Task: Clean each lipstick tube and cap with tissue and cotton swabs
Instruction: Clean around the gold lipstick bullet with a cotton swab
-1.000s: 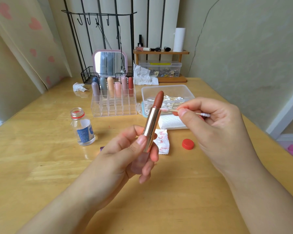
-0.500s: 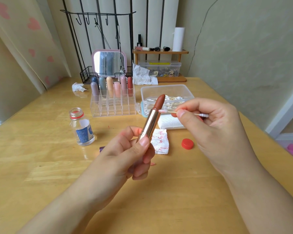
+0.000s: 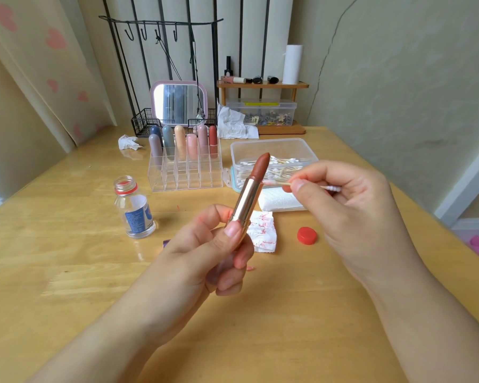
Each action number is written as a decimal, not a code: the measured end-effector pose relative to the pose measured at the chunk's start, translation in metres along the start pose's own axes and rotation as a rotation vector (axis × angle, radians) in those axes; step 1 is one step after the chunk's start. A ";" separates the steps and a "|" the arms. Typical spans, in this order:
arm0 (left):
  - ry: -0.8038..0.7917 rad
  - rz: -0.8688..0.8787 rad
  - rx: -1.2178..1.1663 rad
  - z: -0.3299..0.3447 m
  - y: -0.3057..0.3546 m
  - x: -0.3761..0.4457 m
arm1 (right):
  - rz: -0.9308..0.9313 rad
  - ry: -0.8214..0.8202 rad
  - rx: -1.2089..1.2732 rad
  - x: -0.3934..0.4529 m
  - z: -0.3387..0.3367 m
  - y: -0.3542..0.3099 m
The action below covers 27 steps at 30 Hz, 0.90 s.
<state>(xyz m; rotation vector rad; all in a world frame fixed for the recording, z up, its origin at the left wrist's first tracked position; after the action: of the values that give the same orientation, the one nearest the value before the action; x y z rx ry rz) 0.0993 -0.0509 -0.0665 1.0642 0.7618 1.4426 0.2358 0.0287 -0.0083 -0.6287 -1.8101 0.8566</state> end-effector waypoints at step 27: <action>0.007 -0.002 0.043 0.000 -0.007 0.004 | 0.086 -0.045 0.076 -0.003 0.005 0.003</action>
<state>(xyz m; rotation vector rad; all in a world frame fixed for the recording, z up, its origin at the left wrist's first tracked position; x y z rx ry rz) 0.1023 -0.0461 -0.0726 1.0912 0.8018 1.4341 0.2324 0.0272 -0.0136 -0.6474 -1.7922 0.9998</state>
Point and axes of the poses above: each hand's wrist, its own x-axis towards the middle knuckle, its own z-axis out of the palm, y = z × x, the point moved 5 cm from there along x, towards the middle knuckle, and after that the axes turned 3 degrees about -x, right-handed, at the moved point
